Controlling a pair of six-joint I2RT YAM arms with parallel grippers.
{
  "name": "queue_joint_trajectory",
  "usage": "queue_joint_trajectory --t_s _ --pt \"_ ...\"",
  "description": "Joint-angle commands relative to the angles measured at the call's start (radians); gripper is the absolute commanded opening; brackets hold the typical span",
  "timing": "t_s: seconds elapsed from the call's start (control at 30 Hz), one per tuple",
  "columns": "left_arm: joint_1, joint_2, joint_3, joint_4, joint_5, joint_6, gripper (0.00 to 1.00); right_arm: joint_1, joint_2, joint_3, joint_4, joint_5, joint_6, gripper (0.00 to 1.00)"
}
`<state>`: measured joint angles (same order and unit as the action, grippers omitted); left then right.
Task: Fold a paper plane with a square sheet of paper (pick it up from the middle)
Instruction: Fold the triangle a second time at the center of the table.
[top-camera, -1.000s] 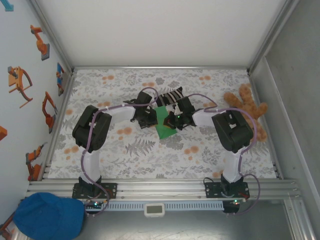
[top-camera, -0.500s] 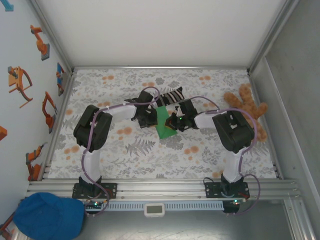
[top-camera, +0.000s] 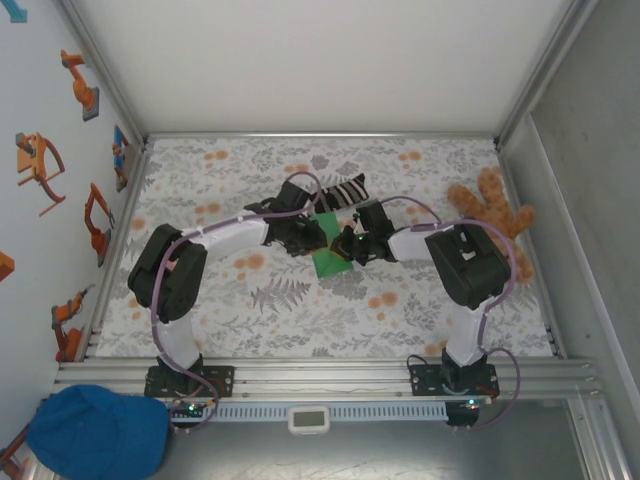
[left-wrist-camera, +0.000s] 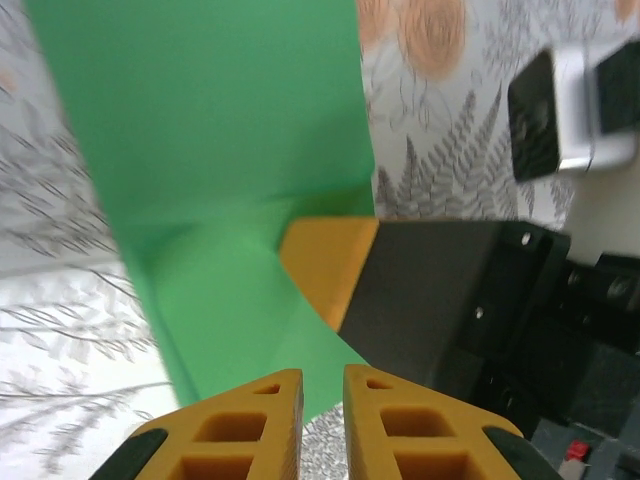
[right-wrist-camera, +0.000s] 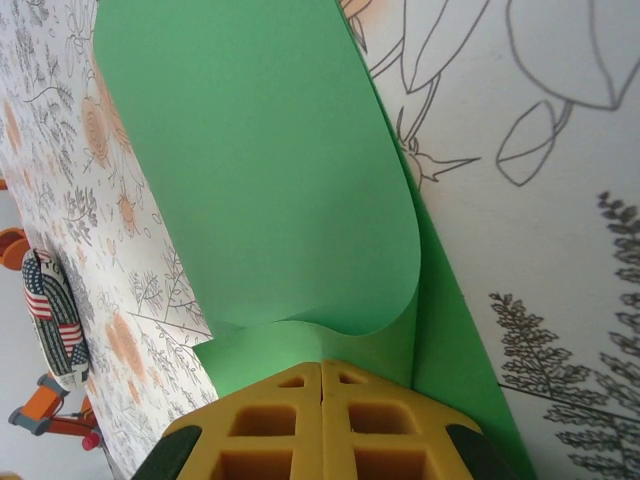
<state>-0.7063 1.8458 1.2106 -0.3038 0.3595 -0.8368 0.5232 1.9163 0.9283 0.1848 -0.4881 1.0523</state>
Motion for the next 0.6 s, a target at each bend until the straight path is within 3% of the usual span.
queue_joint_trajectory --t_s 0.0,0.13,0.3,0.57 --pt "-0.023 0.032 -0.031 0.03 0.062 -0.074 0.14 -0.002 0.034 -0.043 -0.145 0.105 0.015 0.0" --pt "-0.025 0.073 -0.024 0.043 0.087 -0.082 0.06 -0.002 0.037 -0.041 -0.145 0.1 0.011 0.0" --pt "-0.025 0.128 -0.013 0.075 0.135 -0.094 0.04 -0.003 0.041 -0.04 -0.142 0.097 0.013 0.0" --pt "-0.023 0.133 -0.04 0.036 0.097 -0.065 0.03 -0.003 0.042 -0.038 -0.146 0.092 0.01 0.0"
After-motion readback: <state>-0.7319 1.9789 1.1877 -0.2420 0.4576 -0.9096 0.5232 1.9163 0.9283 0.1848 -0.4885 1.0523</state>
